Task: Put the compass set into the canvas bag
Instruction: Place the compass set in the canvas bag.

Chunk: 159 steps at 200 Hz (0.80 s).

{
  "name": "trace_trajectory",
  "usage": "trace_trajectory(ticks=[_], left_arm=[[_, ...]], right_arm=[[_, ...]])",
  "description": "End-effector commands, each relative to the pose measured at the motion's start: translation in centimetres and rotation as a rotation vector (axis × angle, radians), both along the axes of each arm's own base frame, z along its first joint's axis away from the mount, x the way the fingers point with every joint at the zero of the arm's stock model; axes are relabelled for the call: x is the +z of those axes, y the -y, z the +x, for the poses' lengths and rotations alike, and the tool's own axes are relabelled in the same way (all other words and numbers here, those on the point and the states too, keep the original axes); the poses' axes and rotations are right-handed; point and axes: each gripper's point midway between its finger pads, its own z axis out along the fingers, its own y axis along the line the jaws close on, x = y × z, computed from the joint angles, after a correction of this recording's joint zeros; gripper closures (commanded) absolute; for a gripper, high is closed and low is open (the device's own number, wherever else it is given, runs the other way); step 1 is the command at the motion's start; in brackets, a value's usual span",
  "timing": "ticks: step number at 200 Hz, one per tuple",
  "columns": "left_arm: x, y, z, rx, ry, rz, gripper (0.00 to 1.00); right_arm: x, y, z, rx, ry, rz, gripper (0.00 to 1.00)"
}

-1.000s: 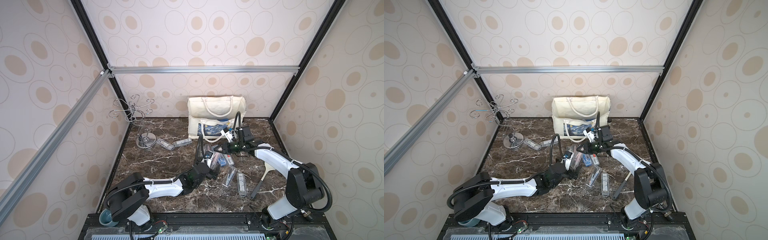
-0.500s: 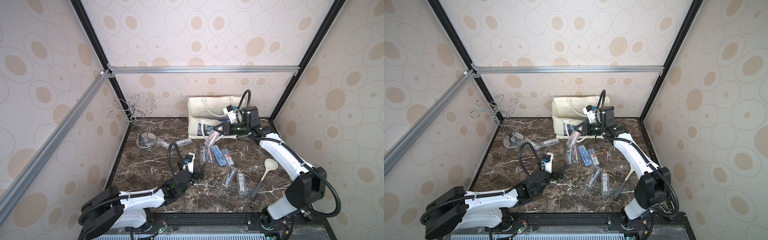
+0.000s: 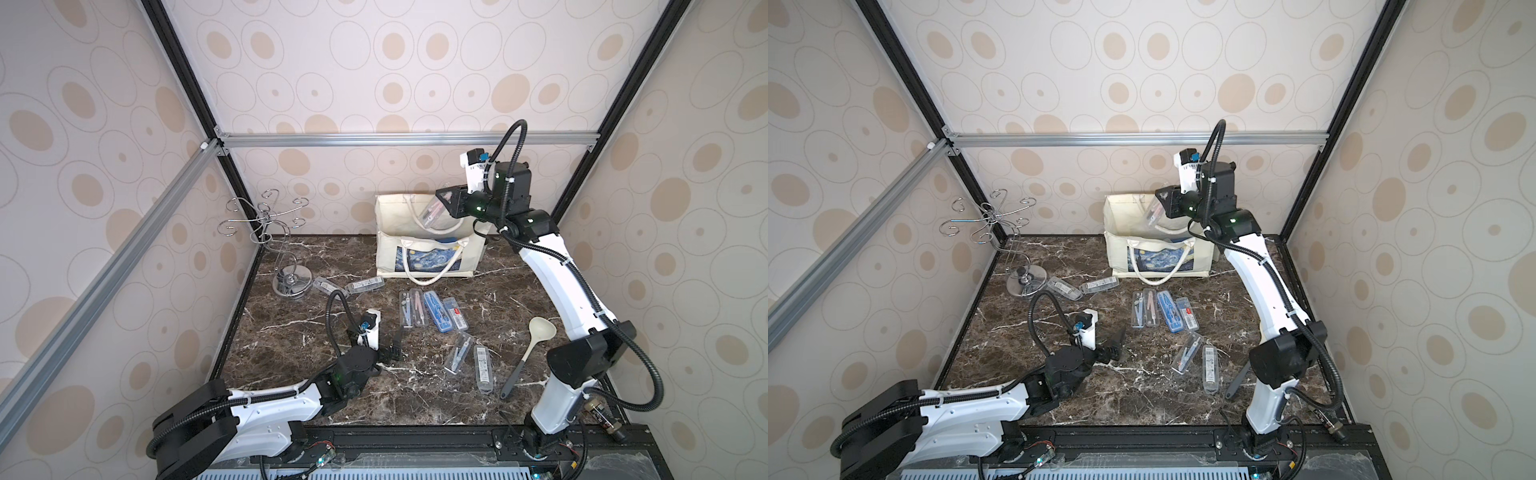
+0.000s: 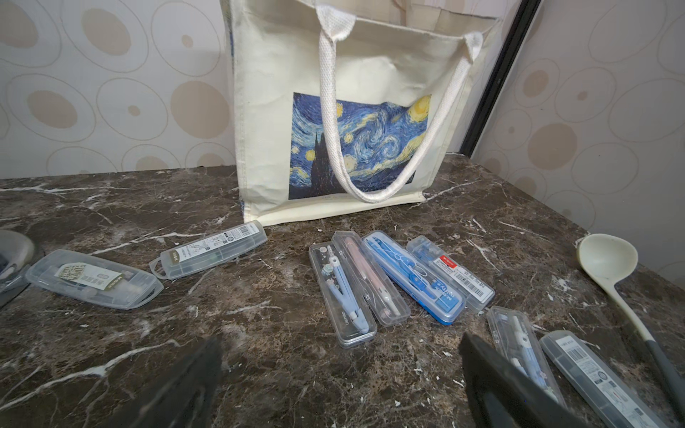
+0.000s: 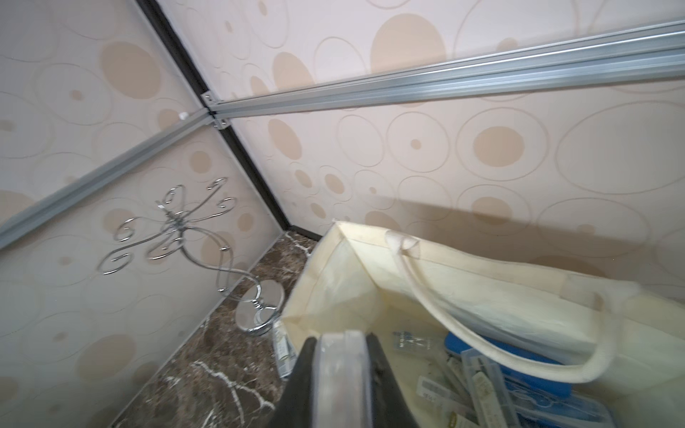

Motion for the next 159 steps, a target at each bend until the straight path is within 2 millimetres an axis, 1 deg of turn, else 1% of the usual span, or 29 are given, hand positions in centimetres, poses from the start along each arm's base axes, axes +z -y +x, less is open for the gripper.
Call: trace_trajectory(ticks=[1,21,35,47,49,55,74,88,89,92,108,123,159], left_arm=[[1.0,-1.5,0.3,0.066,0.021,-0.055,0.0],[1.0,-2.3,0.2,0.092,0.02,-0.061,0.0],[1.0,-2.6,0.2,0.104,0.015,-0.066,0.0],[0.8,-2.8,0.1,0.113,0.01,-0.066,0.0],[0.8,-2.9,0.1,0.114,0.009,-0.065,0.0],[0.8,-3.0,0.2,0.12,0.008,-0.065,0.0],[0.7,-3.3,0.2,0.137,0.002,-0.062,0.0],[0.7,-3.6,0.3,0.16,0.003,-0.072,0.0],[0.7,-3.6,0.3,0.16,0.003,-0.075,0.0],[0.8,-3.6,0.3,0.161,0.003,-0.078,0.0],[0.7,-3.8,0.4,0.171,0.002,-0.08,0.0],[0.7,-3.7,0.5,0.178,-0.007,-0.082,0.0],[-0.4,-3.9,1.0,0.218,-0.061,-0.054,0.0]], right_arm=[[-3.5,3.0,4.2,-0.178,-0.013,-0.149,0.85],[-6.8,4.2,6.9,-0.246,-0.066,-0.208,0.85],[-8.8,4.9,8.1,-0.271,-0.103,-0.229,0.85],[-11.1,5.3,8.9,-0.282,-0.145,-0.253,0.85],[-10.5,5.3,9.1,-0.284,-0.133,-0.248,0.85],[-10.9,5.4,9.4,-0.287,-0.138,-0.254,0.85],[-13.7,5.4,10.2,-0.282,-0.184,-0.283,0.85],[-15.3,5.3,10.6,-0.277,-0.214,-0.294,0.85],[-15.4,6.0,10.8,-0.288,-0.219,-0.294,0.85],[-15.8,6.8,11.1,-0.3,-0.228,-0.292,0.84],[-17.1,7.2,11.6,-0.301,-0.258,-0.291,0.84],[-17.8,7.4,11.9,-0.299,-0.272,-0.29,0.84],[-18.6,7.3,12.1,-0.29,-0.292,-0.279,0.8]])
